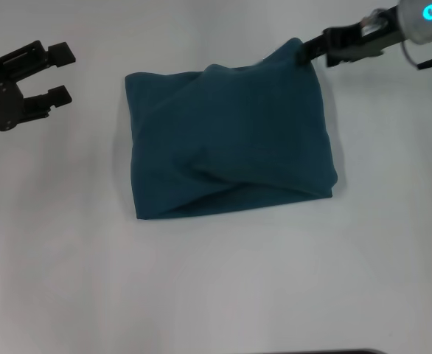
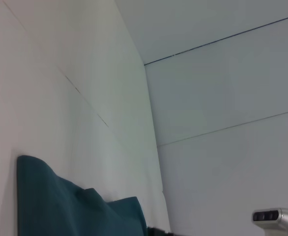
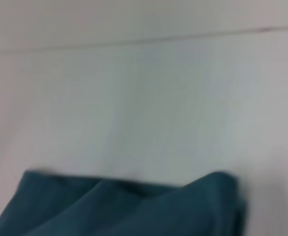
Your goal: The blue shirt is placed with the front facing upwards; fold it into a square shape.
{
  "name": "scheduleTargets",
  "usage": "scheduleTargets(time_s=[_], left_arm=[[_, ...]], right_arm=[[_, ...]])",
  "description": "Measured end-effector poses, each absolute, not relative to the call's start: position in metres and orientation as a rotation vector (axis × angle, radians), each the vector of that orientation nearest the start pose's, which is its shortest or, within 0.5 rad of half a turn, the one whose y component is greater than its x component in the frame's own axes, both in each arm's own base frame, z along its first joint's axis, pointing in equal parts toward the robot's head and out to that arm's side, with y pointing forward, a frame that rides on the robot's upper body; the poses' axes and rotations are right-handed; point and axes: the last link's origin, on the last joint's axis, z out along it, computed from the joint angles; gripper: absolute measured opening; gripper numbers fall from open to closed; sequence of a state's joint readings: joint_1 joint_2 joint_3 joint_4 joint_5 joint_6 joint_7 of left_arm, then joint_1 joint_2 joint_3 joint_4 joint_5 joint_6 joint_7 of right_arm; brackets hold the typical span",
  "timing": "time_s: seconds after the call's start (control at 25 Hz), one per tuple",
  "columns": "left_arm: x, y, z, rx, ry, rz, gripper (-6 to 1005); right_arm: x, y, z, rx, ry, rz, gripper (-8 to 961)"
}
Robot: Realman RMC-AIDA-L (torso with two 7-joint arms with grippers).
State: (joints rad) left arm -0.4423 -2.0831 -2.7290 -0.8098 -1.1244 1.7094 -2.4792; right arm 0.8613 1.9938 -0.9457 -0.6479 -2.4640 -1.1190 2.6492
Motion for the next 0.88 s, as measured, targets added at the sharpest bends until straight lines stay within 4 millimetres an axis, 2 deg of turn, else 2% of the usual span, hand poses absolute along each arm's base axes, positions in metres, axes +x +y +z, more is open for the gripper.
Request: scheduleTargets(time_s=[0.28,0.56,0.88], left_arm=[[-0.288,0.309,0.061,2.096,2.110,1.184,922],[-0.288,0.308,0.061,2.094,2.111,1.186,922],[-0.289,0.309,0.061,2.094,2.118,1.195,922]], right_arm=[[0.239,0.445,0.032,-2.104,1.579,0.119,721],[0.238,0.435,0.036,-2.164,1.641,0.147,711],[0.232,0.432,0.000,-2.202,1.613,0.097,711]])
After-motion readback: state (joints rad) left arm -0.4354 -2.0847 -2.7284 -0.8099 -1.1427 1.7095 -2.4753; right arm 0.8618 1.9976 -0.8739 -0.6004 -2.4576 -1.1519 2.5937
